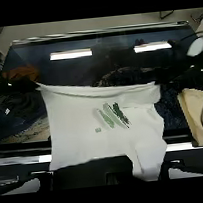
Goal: Fold the clothes and pants, and hang the long-sleeved shirts on hangers.
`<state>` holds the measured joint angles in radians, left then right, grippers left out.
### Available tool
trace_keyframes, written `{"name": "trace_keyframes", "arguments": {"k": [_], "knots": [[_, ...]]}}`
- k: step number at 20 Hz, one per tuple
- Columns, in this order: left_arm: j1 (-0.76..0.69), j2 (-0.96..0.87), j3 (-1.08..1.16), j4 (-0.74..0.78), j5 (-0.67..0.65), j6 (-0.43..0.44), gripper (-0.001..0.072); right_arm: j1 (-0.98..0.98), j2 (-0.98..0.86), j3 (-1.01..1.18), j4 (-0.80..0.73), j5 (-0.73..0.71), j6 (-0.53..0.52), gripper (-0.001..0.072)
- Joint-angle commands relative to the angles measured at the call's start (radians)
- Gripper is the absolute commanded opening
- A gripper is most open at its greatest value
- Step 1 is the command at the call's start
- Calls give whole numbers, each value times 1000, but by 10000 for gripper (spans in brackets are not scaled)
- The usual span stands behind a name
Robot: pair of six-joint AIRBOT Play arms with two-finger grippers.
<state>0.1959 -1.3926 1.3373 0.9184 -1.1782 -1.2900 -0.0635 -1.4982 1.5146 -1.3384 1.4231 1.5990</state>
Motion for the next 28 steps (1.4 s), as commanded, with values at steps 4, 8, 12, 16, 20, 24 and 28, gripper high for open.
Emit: {"name": "trace_keyframes", "arguments": {"k": [4, 8, 12, 16, 20, 24, 28], "knots": [[-5, -267, 71, -2, 155, 7, 25, 10, -171, -7, 18, -552, 195, 35], [-18, -306, 124, -2, 235, 8, 25, 12, -192, -6, 23, -776, 233, 34], [-43, -347, 124, -3, 251, 6, 25, 12, -264, -6, 39, -682, 242, 34], [-47, -352, 149, -2, 197, -1, 26, 4, -242, -5, 53, -646, 237, 34], [21, -338, 274, 12, -193, 11, 26, -72, -91, -4, 41, -373, 187, 36], [24, -340, 124, 54, -371, -57, 26, -71, -80, -101, -19, 8, 138, 36], [21, -339, 2, 54, -406, -69, 26, -69, -81, -209, -27, -2, 136, 36]]}}
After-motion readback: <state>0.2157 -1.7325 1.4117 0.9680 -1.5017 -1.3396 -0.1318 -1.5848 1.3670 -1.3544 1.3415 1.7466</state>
